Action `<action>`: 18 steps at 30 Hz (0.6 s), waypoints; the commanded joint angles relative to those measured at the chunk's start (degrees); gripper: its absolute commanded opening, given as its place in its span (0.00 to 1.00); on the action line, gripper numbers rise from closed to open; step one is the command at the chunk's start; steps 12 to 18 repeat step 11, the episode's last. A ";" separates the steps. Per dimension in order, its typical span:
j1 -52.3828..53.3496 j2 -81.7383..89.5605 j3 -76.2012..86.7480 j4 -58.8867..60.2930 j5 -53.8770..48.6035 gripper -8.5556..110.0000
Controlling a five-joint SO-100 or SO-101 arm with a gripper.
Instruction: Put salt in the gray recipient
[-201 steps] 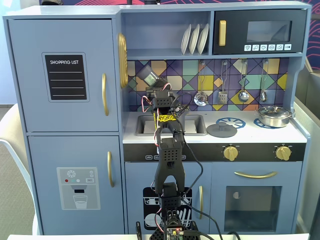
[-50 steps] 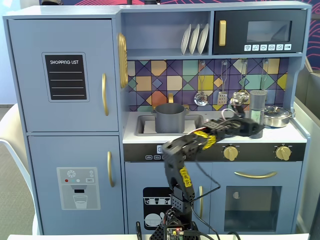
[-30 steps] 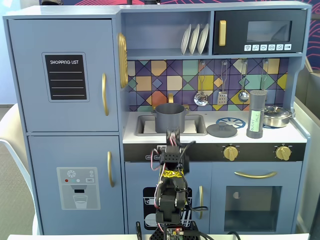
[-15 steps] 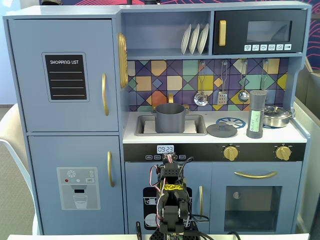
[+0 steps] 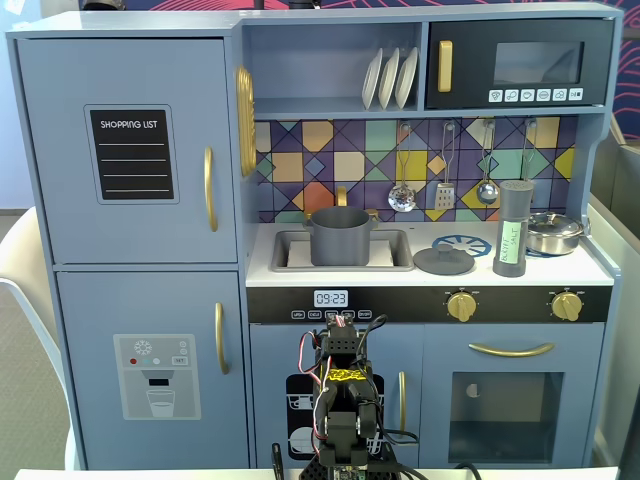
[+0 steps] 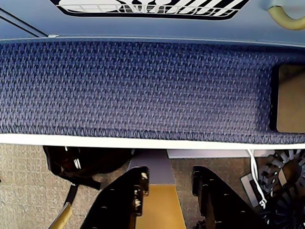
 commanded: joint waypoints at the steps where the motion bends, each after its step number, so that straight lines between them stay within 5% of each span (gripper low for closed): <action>1: 0.97 0.35 -0.26 0.26 -0.35 0.11; 18: 0.97 0.35 -0.26 0.26 -0.35 0.12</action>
